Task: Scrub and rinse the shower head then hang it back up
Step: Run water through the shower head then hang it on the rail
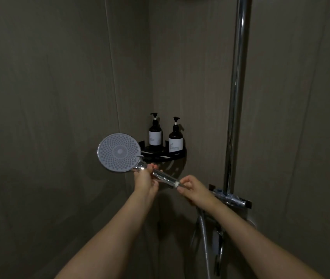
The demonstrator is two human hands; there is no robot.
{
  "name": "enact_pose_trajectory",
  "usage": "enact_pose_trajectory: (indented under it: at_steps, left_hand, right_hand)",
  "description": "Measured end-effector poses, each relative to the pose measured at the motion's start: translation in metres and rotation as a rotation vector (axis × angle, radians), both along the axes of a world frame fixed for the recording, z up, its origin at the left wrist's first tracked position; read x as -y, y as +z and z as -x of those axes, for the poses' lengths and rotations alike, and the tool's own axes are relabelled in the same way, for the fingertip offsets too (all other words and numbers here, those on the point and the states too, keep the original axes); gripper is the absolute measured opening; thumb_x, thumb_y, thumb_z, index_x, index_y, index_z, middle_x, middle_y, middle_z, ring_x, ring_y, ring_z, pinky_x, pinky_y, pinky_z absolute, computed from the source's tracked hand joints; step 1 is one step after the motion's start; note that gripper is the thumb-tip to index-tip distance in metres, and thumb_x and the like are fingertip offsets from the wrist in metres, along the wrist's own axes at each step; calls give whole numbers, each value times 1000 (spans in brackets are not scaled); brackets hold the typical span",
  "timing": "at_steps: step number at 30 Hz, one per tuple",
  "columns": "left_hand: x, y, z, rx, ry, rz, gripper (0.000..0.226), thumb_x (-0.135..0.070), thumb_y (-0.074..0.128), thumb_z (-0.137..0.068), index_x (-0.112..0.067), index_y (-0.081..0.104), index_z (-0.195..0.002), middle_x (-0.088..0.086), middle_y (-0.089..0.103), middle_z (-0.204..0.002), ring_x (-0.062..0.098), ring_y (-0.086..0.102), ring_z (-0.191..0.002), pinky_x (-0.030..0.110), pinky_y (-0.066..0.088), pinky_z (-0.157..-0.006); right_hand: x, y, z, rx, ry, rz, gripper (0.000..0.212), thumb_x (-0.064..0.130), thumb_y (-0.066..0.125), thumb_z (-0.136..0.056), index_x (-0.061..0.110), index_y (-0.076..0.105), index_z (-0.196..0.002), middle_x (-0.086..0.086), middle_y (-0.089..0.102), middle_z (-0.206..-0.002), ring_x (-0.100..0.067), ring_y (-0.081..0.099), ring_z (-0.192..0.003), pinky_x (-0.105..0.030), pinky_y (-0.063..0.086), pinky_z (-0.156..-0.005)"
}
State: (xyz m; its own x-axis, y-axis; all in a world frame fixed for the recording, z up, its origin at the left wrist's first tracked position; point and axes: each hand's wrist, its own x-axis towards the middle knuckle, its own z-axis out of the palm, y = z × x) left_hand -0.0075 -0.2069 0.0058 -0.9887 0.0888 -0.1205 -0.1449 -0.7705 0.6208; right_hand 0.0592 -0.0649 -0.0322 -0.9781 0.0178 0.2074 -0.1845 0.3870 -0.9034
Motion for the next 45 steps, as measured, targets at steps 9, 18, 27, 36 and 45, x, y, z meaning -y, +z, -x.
enact_pose_trajectory:
  at_steps: [9,18,27,36,45]
  left_hand:
    - [0,-5,8,14,-17,-23,32,5,39,-94,-16,41,-119,3,49,-75,11,50,-66,31,50,-68]
    - [-1,-7,12,-1,-13,0,45,5,40,-93,-15,42,-133,3,50,-78,11,52,-68,28,53,-63]
    - [-3,-8,9,20,-10,-17,31,6,38,-94,-16,41,-116,4,49,-77,12,50,-66,29,48,-62]
    - [-4,-7,17,-7,-21,-7,37,4,39,-94,-18,41,-123,3,49,-78,11,50,-68,30,49,-67]
    - [-6,-15,19,-4,-25,7,34,5,38,-94,-17,40,-120,3,47,-76,11,49,-65,30,47,-63]
  right_hand:
    - [-1,-3,7,-53,-70,-206,22,13,55,-90,26,52,-73,10,51,-64,0,46,-57,-9,35,-51]
    - [-5,-6,7,-14,-32,-159,27,19,64,-83,22,41,-98,1,58,-92,-3,54,-74,-10,40,-56]
    - [-4,-8,11,-18,-69,-111,10,24,53,-92,26,50,-82,7,54,-74,4,47,-55,-7,35,-46]
    - [-7,-17,16,-107,-116,-178,21,14,66,-82,25,49,-85,7,55,-85,-4,53,-78,-14,37,-63]
    - [-6,-9,17,-14,-47,-219,28,17,43,-96,18,55,-71,5,48,-60,-3,41,-50,-7,32,-43]
